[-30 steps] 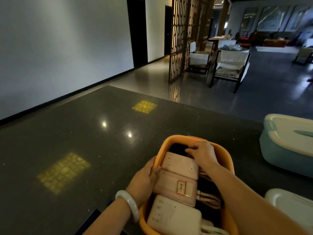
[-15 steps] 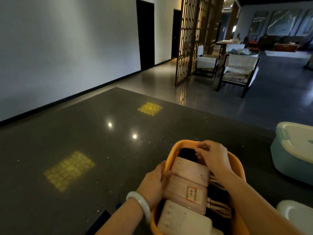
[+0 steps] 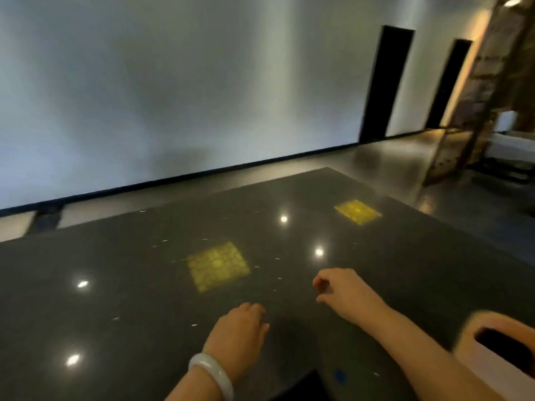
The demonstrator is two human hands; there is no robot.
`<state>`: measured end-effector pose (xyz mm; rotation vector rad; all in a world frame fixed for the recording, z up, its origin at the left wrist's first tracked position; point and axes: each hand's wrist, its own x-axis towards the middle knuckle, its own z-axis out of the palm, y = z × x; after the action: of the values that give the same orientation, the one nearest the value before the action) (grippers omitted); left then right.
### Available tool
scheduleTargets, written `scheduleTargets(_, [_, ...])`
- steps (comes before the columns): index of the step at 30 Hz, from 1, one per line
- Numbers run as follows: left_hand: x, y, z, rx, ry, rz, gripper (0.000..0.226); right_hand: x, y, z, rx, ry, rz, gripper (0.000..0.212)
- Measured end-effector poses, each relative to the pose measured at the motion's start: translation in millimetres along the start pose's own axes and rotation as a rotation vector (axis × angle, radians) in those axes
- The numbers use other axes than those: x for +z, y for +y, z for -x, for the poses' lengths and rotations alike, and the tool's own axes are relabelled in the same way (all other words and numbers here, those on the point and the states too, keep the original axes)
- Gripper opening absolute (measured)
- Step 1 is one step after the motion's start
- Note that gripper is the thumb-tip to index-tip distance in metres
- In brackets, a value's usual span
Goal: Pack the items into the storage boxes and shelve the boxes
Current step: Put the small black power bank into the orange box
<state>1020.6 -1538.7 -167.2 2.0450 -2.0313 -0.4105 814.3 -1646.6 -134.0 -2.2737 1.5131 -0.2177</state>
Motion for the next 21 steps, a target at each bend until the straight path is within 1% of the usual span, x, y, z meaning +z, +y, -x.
scheduleTargets(3, [-17.9, -65.9, 32.1, -0.149, 0.027, -0.05, 0.033, 41.0, -62.8, -35.3, -0.15, -0.12, 0.088, 0.026])
scheduleTargets(10, [-50.0, -198.5, 138.3, -0.559, 0.161, -0.033, 0.031, 138.3, -228.9, -84.6, -0.475, -0.324, 0.087, 0.027])
scheduleTargets(18, [-64.3, -288.7, 251.1, -0.941, 0.321, 0.046, 0.036, 229.9, -399.4, -78.8, -0.78, -0.471, 0.078, 0.034])
scheduleTargets(21, [-63.3, -315.0, 284.1, -1.075, 0.392, 0.062, 0.043, 257.7, -449.9, -66.0, -0.861, -0.528, 0.073, 0.036])
